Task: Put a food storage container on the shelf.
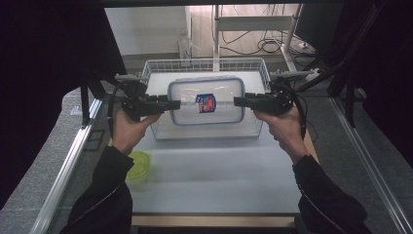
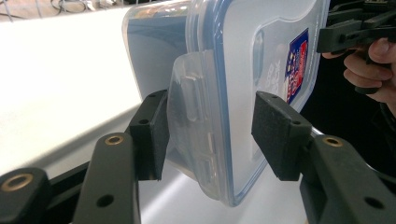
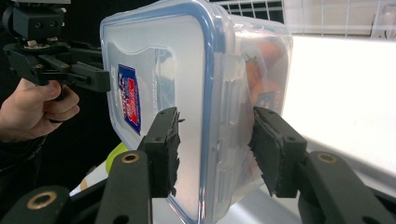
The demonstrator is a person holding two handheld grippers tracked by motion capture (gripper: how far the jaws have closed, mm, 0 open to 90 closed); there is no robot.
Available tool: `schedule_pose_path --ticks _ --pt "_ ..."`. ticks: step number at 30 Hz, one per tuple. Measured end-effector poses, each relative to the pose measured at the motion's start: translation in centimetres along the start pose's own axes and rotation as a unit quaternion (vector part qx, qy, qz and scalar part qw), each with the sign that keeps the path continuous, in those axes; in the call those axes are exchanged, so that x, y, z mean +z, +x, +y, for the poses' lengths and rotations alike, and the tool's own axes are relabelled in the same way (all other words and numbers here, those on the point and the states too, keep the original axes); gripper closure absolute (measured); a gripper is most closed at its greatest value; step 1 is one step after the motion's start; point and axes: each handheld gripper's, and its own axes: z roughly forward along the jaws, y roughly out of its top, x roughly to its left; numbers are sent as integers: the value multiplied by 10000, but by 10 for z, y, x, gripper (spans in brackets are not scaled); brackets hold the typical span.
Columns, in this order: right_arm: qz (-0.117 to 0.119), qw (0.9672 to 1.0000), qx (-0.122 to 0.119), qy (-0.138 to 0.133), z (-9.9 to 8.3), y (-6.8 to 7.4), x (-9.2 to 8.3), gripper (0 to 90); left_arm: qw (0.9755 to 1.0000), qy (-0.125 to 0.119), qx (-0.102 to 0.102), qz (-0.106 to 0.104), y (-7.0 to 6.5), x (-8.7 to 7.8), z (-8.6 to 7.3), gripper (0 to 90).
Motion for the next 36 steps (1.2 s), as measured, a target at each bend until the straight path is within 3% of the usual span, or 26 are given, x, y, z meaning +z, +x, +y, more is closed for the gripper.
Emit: schedule_pose_path --ticks 6,17,25,28,32,36 --pt "7 10000 51 -53 19 -7 4 527 10000 23 22 28 9 1 22 475" --pt "-46 9997 213 -100 41 -31 16 524 9998 159 -30 145 28 18 51 457" --pt "-50 9992 377 -138 42 -48 29 520 9995 214 -180 169 41 29 50 456" --pt "-8 9987 482 -147 41 -53 32 518 9995 126 -218 164 43 30 48 458" --pt "-2 9983 562 -152 40 -56 34 510 9997 77 -133 210 43 31 48 452" --pt "-67 9990 422 -146 40 -56 35 495 9994 19 64 342 41 35 45 411"
